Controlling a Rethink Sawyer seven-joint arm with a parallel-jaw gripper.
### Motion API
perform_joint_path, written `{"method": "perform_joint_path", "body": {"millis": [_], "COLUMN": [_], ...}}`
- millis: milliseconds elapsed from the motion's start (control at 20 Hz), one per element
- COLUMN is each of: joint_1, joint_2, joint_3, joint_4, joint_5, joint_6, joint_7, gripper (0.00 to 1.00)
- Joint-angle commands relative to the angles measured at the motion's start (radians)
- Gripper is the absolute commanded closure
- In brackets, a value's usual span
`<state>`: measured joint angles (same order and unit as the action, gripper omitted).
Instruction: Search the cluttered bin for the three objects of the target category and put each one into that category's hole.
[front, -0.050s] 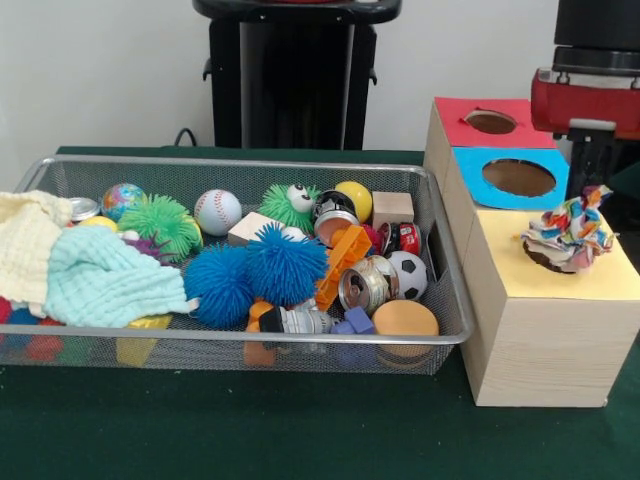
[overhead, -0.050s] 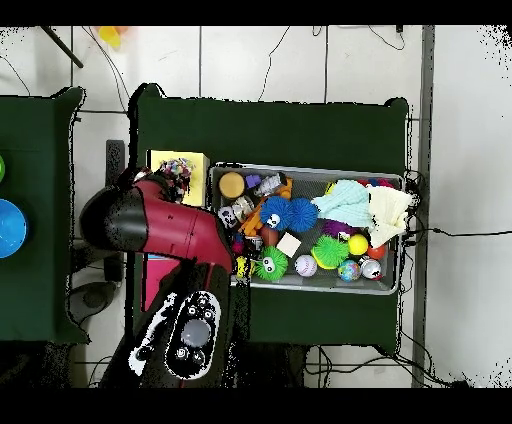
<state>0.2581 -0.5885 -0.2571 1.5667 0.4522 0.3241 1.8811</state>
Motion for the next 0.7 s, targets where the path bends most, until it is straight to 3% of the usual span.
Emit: {"method": "perform_joint_path", "body": {"millis": [50,300,350,700], "joint_1": [-0.012,-0.021,-0.026,-0.009], "joint_2": [-0.003,-0.004,-0.006,0.002], "joint_3": [0.032,0.045,0.052,0.026], "joint_4": [0.043,0.049,0.055,0.032], "joint_5": [-0.016,-0.023,-0.026,-0.032], "joint_6": [0.161,0.131,0.114,0.151], "joint_7": [0.177,0.161,0.152,0.163], "gripper": [1.00,1.00,0.00,0.00]}}
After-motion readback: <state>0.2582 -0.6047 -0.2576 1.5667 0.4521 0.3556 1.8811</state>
